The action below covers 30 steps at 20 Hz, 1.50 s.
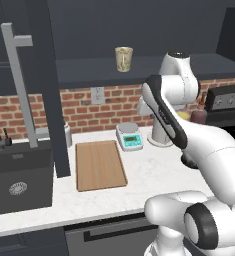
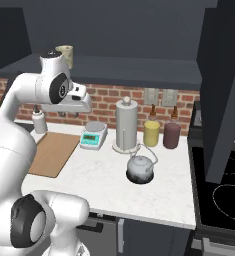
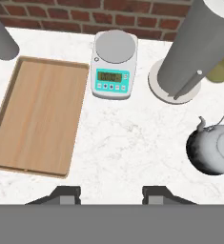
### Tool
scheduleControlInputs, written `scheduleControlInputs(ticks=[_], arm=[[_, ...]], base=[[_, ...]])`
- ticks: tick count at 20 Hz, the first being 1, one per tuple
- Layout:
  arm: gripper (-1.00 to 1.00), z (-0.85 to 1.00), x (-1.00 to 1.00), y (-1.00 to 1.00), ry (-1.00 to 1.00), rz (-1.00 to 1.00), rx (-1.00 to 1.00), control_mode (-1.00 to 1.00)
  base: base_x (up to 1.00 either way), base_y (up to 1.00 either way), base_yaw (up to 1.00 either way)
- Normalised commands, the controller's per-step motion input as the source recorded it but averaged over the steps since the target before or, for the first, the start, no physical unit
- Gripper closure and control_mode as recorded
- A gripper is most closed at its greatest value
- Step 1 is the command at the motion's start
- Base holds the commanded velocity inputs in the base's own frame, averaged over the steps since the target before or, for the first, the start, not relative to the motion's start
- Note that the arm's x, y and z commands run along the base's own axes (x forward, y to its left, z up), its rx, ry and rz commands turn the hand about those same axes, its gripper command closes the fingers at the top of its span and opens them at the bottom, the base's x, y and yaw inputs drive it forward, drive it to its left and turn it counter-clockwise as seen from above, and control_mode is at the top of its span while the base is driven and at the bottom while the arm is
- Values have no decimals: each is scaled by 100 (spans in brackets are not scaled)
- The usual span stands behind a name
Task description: Pick the kettle from the counter and place it on the tray. Then pick the mug from the cabinet and place it on the tray. Then close the cabinet doors.
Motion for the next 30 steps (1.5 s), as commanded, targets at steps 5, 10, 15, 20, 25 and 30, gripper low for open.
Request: scheduleControlInputs(ticks=[5, 10, 15, 20, 25, 30], arm=[[-100, -7, -1, -21, 0, 0, 0, -100], [-100, -37, -2, -94, 0, 0, 0, -100], [-100, -61, -27, -100, 0, 9, 0, -100], [-100, -49, -38, -99, 0, 16, -5, -100], [-100, -30, -23, -94, 0, 12, 0, -100], [-100, -6, 4, -65, 0, 9, 9, -100]], base=[[0, 0, 0], [0, 0, 0], [0, 0, 0], [0, 0, 0], [0, 0, 0], [0, 0, 0]])
